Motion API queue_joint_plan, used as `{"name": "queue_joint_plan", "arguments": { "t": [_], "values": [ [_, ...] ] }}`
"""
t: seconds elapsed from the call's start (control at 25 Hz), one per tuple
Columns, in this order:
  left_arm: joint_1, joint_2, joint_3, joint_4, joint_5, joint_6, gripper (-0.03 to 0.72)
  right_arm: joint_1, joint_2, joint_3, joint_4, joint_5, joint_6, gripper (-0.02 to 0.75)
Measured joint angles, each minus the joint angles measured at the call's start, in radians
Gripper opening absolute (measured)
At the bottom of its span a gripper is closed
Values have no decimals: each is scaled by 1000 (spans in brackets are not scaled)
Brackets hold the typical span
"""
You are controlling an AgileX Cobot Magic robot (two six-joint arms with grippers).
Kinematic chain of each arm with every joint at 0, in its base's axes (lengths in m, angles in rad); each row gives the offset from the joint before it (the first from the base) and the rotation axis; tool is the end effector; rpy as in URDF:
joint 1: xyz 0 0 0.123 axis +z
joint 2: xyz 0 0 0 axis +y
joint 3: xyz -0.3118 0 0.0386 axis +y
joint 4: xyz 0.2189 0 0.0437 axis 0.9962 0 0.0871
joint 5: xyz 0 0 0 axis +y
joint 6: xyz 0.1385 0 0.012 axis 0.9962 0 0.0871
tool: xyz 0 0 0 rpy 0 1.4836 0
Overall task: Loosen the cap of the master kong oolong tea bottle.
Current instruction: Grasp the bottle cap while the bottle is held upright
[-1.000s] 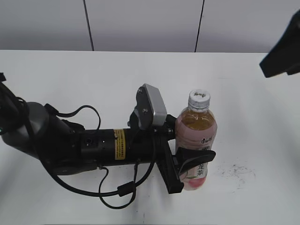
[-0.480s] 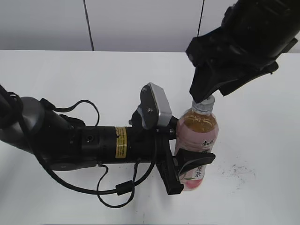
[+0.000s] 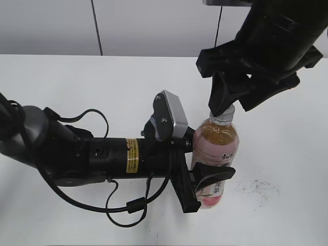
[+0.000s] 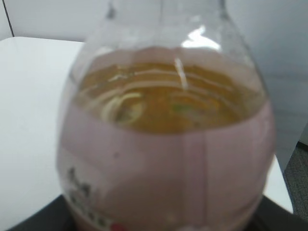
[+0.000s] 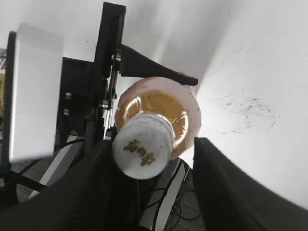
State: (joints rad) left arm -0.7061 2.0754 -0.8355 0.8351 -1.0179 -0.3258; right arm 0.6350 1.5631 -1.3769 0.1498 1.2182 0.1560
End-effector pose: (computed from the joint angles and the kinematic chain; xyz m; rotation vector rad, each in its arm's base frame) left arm 0.2469 -0.3257 0.1499 1.2545 1.4811 -0.9850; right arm 0.2254 0.1903 0.3044 -0.6500 2.8721 0.3449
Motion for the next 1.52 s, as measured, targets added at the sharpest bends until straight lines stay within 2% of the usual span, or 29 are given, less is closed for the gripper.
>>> {"name": "queue_joint_plan", "arguments": {
  "t": [0.24,0.32,0.4,0.52,0.76,1.0,1.08,1.2,1.32,1.4,1.52],
  "values": [
    [0,0,-1,1,0,0,386,0,49,0,35,0,9,400],
    [0,0,-1,1,0,-1,386,0,53,0,35,0,8,367],
    [0,0,-1,1,1,-1,386,0,53,-4,26,2,-5,296],
    [0,-2,-4,-2,4,-3,386,0,59,-24,12,14,-63,295],
    [1,-6,-7,-28,-18,-7,386,0,64,-79,-8,27,-422,283],
    [1,-6,-7,-23,-20,-6,386,0,66,-83,5,33,-996,278],
    [1,-6,-7,-19,-20,-5,385,0,66,-83,8,34,-1135,278],
    [1,-6,-7,-18,-18,-3,385,0,66,-83,8,35,-1229,278],
    [1,-6,-7,-17,-18,-3,385,0,66,-83,8,35,-1216,278],
    [1,-6,-7,-15,-4,-6,385,0,66,-87,11,29,-1166,341],
    [1,-2,-5,-3,12,-5,385,0,58,-98,30,10,-1085,549]
  ]
}}
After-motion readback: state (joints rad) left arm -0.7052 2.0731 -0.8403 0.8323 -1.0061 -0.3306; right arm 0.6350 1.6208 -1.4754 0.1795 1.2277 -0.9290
